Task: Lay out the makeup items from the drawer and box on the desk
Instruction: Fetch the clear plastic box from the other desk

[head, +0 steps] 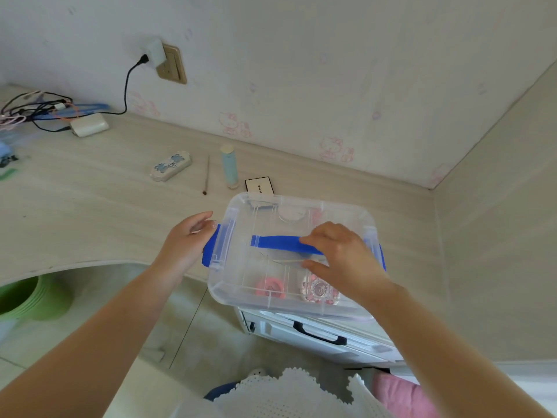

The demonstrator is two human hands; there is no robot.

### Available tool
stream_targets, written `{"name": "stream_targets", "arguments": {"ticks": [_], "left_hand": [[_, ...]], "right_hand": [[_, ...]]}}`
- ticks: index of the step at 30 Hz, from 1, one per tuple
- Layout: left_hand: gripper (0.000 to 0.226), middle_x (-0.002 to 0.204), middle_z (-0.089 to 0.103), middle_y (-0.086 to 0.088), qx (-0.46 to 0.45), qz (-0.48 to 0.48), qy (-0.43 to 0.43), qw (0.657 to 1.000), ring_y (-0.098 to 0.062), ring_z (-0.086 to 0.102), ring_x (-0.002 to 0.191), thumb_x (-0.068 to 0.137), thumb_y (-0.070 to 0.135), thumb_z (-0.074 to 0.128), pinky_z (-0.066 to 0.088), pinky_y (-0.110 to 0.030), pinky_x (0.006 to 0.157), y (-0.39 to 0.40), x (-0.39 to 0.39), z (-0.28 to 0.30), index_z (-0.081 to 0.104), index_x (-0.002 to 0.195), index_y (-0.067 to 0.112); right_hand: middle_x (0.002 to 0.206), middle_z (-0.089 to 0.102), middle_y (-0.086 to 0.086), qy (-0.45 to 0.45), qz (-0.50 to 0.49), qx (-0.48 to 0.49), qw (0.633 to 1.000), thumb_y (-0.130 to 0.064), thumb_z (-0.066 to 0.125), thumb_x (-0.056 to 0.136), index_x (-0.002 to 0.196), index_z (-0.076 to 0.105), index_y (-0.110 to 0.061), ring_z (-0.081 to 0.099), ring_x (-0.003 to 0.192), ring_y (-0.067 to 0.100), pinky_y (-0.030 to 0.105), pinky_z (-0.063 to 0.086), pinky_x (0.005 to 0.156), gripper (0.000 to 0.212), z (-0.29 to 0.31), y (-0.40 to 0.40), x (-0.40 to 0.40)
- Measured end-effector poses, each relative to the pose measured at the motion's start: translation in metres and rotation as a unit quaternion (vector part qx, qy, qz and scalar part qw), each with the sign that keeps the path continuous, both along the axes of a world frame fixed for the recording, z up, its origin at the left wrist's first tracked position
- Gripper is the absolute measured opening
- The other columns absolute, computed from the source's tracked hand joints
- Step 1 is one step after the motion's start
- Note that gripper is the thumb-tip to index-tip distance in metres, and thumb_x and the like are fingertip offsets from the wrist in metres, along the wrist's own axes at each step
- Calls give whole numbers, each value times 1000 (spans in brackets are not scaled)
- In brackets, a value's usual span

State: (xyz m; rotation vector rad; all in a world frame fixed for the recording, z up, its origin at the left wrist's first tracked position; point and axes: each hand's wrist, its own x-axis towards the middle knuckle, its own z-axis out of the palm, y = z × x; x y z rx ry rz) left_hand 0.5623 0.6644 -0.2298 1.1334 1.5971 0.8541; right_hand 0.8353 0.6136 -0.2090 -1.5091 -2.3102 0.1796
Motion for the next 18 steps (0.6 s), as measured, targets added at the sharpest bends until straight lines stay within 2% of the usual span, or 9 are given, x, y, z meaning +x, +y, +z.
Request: {"name": "stream_targets", "arguments": {"ticks": [3,6,11,13,16,17,18], "left_hand": [[37,128,60,2,-6,-6,-5,1000,-15,58,113,93,28,56,47,-37,98,-1,1,2,55,130,24],[35,129,60,2,-10,-5,-13,1000,-15,59,114,92,28,57,48,-40,99,-2,-1,3,57,127,26],[33,126,60,5,-5,-14,-20,1000,-12,59,111,93,27,55,49,-40,98,-2,-4,5,57,126,27],[27,119,65,4,-5,-16,-27,999,-11,62,105,94,25,54,51,-37,94,0,-4,7,62,119,29],[24,87,74,8,-1,-30,-24,999,-11,68,80,91,21,56,56,-28,74,0,-5,11,73,83,36],[19,85,73,8,-1,-36,-18,999,-13,66,79,90,25,57,55,-30,77,0,-5,11,73,82,32],[14,94,72,6,1,-38,-14,999,-13,64,85,89,29,57,53,-33,85,0,-4,11,71,89,27]], "right_hand": [[86,68,3,-30,8,32,999,-16,87,59,96,74,-14,63,70,25,35,55,54,39,-6,6,-6],[94,69,4,-23,-6,50,998,-10,86,58,97,74,-16,66,77,26,34,56,51,41,-8,8,-10],[86,72,-3,-22,14,64,998,-7,81,63,90,75,-18,67,69,21,27,52,44,29,-7,11,-12],[90,72,-3,-1,1,65,998,-11,71,71,91,76,-19,67,75,21,28,55,50,22,-4,12,-10],[102,72,-1,82,-40,30,995,-13,64,81,100,74,-19,66,92,21,30,54,75,22,17,19,-8],[104,71,-2,118,-60,12,991,-12,66,83,102,74,-19,65,94,18,25,50,81,21,25,22,-6],[103,71,-5,162,-86,-12,983,-11,67,83,101,74,-21,64,92,10,18,47,81,21,33,23,-4]]}}
